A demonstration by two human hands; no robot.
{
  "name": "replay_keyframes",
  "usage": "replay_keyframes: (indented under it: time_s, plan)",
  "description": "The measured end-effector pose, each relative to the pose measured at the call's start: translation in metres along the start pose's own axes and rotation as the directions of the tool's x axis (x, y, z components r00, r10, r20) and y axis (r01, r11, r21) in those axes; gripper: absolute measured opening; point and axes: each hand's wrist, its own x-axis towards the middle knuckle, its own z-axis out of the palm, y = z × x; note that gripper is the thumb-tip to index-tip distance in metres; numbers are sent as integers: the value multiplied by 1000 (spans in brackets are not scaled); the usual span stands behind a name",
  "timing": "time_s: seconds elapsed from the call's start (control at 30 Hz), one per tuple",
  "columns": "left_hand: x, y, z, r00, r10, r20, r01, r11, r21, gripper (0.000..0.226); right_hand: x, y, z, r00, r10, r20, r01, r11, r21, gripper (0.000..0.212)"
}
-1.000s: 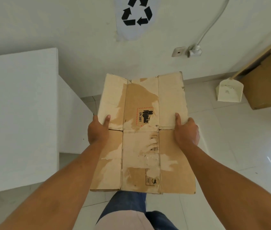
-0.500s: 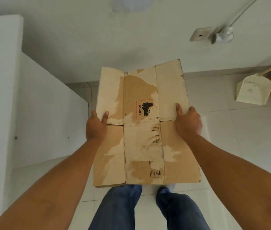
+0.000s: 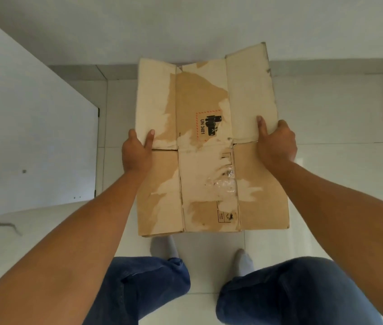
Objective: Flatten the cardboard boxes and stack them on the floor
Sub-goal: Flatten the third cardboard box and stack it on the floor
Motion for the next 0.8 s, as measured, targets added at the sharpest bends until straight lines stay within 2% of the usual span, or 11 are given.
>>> replay_keyframes:
  time_s: [0.17, 0.4, 0.57, 0.8]
  plan:
    - [12, -39, 70, 1000, -8, -23, 8, 1000, -6, 53, 32, 41, 66, 1000, -25, -5, 25, 999, -27, 64]
    - [27, -89, 139, 997, -51, -65, 49, 998, -27, 54, 61, 71, 136, 999, -52, -6, 52, 999, -2, 70]
    - [40, -110, 157, 994, -77, -76, 79, 997, 23, 60, 71, 72, 172, 992, -124, 2, 124, 992, -21, 68]
    - [55, -118, 162, 995, -67, -73, 72, 995, 73, 62, 79, 84, 197, 993, -119, 2, 119, 993, 4, 62]
